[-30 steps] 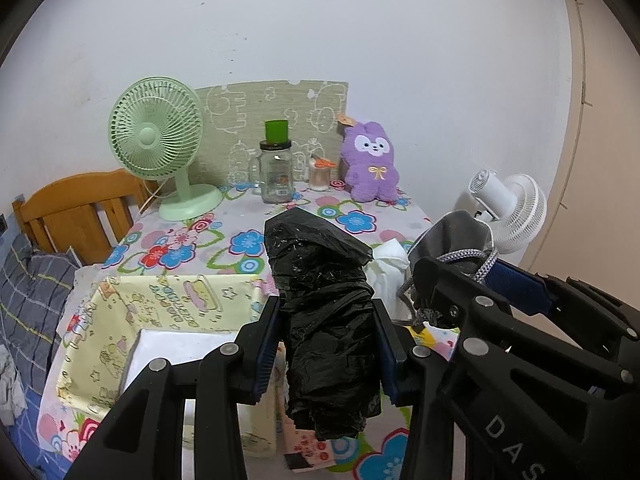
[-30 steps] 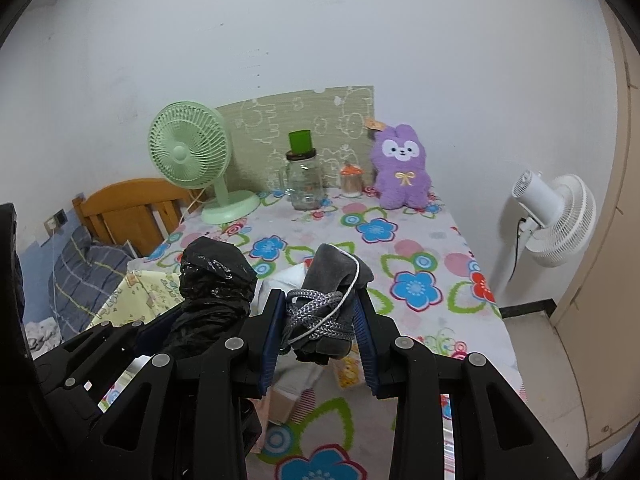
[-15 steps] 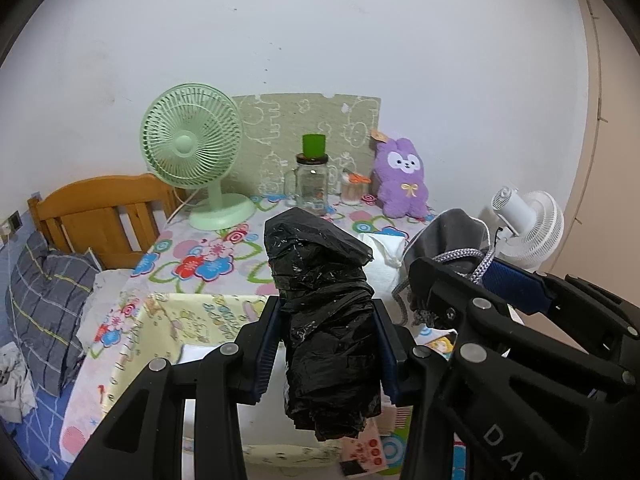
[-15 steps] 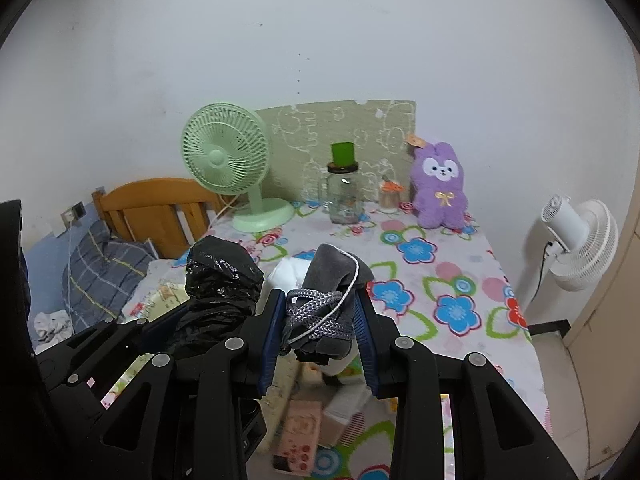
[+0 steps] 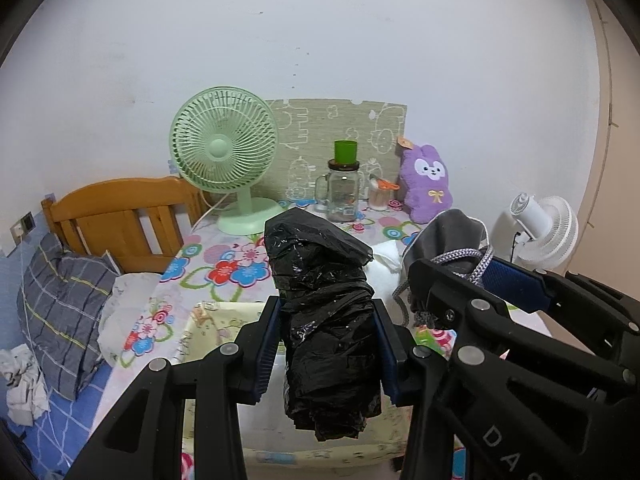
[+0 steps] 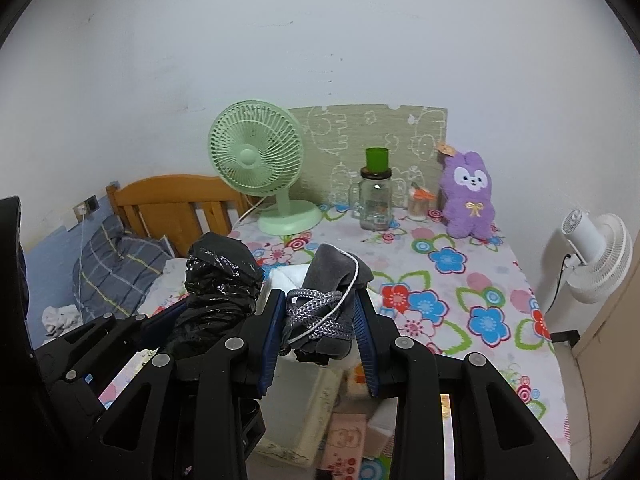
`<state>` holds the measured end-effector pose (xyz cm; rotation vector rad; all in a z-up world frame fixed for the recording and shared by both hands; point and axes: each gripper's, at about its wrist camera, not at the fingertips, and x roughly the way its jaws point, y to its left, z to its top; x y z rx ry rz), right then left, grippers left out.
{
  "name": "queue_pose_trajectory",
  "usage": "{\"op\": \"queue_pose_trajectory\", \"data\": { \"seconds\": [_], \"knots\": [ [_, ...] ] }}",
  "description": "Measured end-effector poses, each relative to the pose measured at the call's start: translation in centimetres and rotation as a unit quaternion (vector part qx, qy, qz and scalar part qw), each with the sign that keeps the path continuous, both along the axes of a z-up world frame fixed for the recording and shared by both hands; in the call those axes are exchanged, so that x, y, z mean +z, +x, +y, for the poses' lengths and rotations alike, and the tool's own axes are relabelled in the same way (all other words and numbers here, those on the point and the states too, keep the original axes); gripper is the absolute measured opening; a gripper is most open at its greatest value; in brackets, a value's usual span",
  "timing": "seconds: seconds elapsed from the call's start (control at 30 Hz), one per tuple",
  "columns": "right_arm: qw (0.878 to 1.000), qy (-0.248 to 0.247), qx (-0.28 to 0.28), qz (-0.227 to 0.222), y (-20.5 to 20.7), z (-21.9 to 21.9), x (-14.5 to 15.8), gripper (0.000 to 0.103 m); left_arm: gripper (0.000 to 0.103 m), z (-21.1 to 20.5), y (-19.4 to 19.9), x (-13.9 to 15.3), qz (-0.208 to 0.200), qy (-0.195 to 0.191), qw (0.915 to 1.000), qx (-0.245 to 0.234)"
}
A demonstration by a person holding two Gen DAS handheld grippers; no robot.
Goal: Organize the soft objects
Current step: 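Carry the black bag and white cloth together toward the patterned box, then lower both items into the box and open both tools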
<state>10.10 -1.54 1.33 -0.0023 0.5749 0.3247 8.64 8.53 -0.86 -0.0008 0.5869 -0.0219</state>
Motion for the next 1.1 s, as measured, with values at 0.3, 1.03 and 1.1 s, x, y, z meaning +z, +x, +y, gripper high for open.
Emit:
{"op": "queue_pose_trajectory", "data": {
  "seconds": [0.3, 1.03, 1.1],
  "knots": [
    [1.000, -0.006, 0.011, 0.005, 0.2, 3.0, -0.7, 0.038, 0.045, 2.6, 0.2, -0.9, 0.007, 0.001, 0.9999, 0.009],
    [0.998, -0.029, 0.010, 0.056, 2.0, 7.3, -5.6, 0.038, 0.048, 6.4, 2.6, -6.2, 0.078, 0.004, 0.9970, 0.004],
    [0.997, -0.031, 0.011, 0.063, 2.3, 7.5, -6.2, 0.037, 0.062, 6.6, 2.7, -6.7, 0.081, 0.005, 0.9967, 0.009]
  ]
}}
